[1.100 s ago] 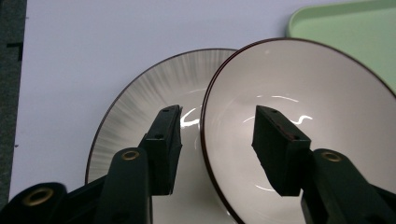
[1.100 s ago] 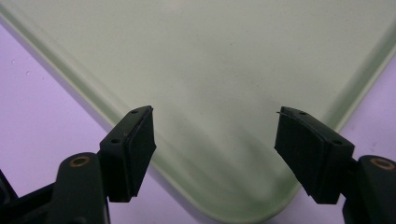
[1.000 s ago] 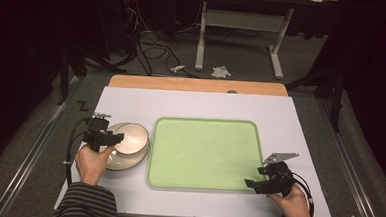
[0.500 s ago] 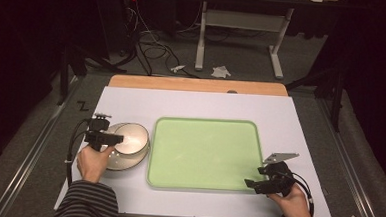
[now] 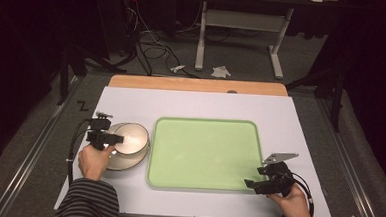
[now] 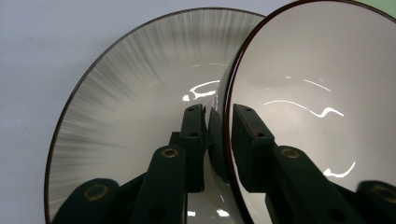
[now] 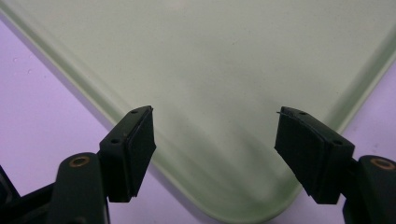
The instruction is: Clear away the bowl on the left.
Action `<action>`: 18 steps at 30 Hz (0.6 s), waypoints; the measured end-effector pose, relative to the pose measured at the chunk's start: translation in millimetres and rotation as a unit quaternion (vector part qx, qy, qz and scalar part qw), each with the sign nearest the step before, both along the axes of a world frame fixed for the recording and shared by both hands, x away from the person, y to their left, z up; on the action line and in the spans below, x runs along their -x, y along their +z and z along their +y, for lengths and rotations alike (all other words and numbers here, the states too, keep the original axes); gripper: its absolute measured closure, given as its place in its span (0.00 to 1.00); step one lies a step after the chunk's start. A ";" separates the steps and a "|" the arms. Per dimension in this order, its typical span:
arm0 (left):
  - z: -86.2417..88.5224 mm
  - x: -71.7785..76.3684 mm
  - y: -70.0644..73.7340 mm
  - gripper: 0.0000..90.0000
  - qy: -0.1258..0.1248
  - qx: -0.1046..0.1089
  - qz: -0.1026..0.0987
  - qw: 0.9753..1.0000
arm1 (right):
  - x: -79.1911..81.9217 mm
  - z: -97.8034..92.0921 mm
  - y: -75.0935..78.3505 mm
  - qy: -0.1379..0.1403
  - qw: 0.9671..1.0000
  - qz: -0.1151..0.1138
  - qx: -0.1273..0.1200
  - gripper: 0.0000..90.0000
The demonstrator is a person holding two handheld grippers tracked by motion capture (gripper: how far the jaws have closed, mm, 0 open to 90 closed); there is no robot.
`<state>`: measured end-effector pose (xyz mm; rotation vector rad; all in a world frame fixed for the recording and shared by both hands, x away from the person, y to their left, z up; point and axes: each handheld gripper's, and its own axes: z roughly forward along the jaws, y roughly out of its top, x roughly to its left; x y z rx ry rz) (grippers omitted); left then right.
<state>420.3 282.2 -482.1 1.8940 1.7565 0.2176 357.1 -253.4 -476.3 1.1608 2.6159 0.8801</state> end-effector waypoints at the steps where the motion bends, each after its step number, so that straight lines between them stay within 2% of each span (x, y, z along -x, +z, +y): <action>1: 0.0 0.0 0.0 0.85 0.000 0.000 0.000 1.000 | 0.0 0.0 0.0 0.000 1.000 0.000 0.000 0.33; 12: 6.2 -1.0 1.2 0.90 0.004 0.023 0.002 1.000 | 0.0 0.6 -0.3 0.000 1.000 0.002 0.001 0.33; 18: 7.8 -1.8 1.9 0.92 0.006 0.024 0.004 1.000 | 0.1 0.5 -0.1 0.000 1.000 0.002 0.000 0.33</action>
